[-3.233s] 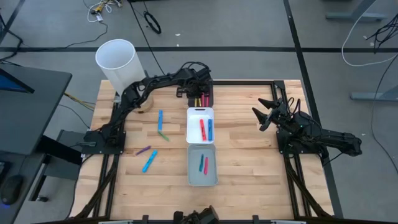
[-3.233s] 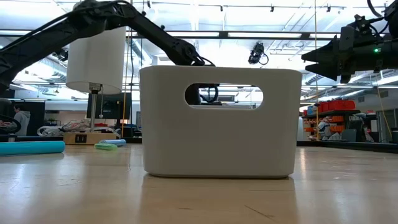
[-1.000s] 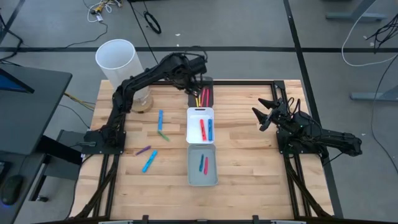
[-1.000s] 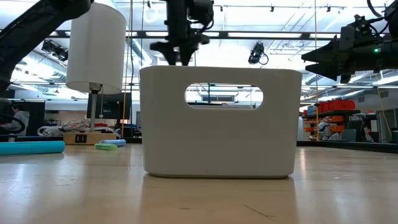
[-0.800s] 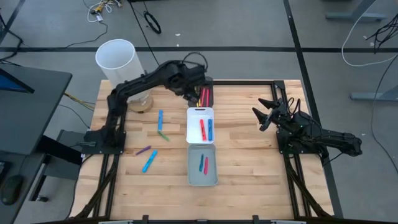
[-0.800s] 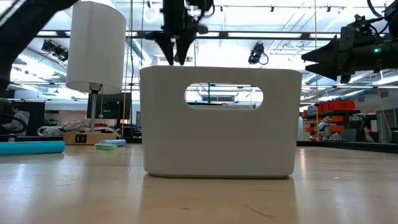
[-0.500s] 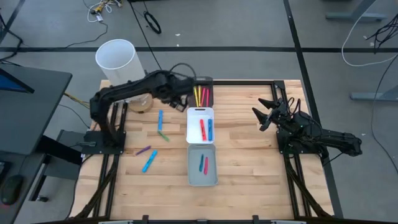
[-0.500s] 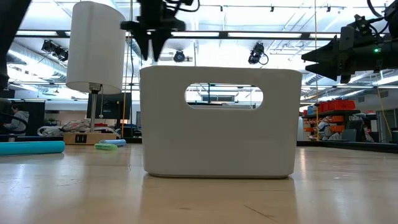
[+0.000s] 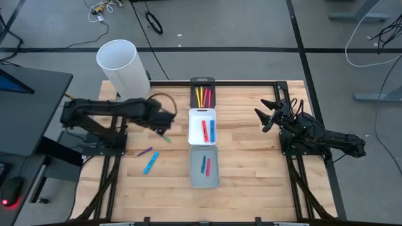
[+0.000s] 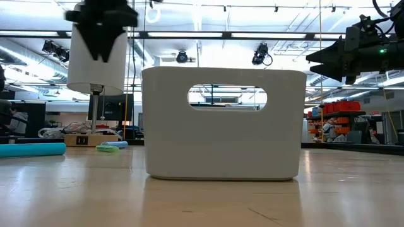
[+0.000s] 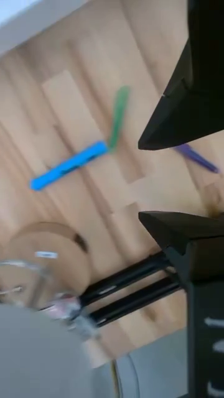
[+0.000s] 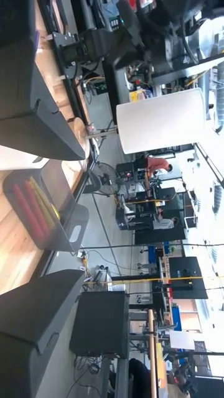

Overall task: Pick & Place Markers
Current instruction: Put the blue highlighter pen into the white bin

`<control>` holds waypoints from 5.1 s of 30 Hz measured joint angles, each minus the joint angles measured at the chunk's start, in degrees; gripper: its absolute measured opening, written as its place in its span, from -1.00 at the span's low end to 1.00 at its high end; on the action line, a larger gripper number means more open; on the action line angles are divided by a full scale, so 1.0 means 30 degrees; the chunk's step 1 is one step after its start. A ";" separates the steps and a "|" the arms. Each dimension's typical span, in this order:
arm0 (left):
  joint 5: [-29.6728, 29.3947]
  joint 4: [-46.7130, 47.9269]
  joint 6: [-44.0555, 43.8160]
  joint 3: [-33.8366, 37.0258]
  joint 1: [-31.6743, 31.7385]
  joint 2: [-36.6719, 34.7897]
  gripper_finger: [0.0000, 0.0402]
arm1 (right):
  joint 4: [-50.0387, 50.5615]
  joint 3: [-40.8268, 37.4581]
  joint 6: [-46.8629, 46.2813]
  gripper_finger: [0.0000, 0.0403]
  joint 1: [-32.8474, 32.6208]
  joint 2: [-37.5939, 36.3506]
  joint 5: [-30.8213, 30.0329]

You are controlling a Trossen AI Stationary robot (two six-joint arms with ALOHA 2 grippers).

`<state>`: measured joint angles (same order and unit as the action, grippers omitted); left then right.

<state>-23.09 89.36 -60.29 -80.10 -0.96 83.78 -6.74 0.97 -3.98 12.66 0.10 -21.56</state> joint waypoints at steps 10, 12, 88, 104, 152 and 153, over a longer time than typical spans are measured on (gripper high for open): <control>0.1947 -0.0319 -0.4450 0.3159 -0.4056 -0.2683 -0.12 | 0.0006 0.0000 -0.0002 0.50 -0.0002 0.0000 0.0000; 0.2424 -0.0348 -0.5370 0.3472 -0.4938 -0.2964 -0.12 | 0.0011 0.0000 -0.0001 0.50 0.0003 0.0000 0.0005; 0.5771 -1.6110 -1.3194 1.2715 -0.9635 0.1431 -0.60 | -0.0004 0.0000 0.0003 0.50 0.0003 0.0000 0.0000; 0.5712 -1.6522 -1.4097 1.2730 -0.9125 -0.0989 -0.67 | -0.0007 0.0000 -0.0004 0.50 -0.0004 0.0000 0.0003; 0.4546 -0.7188 -1.2204 -0.2760 -0.5680 0.3612 -0.67 | 0.0044 0.0007 0.0001 0.50 -0.0004 -0.0007 -0.0005; 0.4575 -0.7242 -1.2016 -0.2995 -0.5384 0.3743 -0.67 | 0.0102 0.0007 0.0003 0.50 0.0003 -0.0007 0.0001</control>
<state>-9.37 67.63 -96.34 -89.08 -17.11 95.01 -6.44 0.99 -3.97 12.67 0.08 -21.56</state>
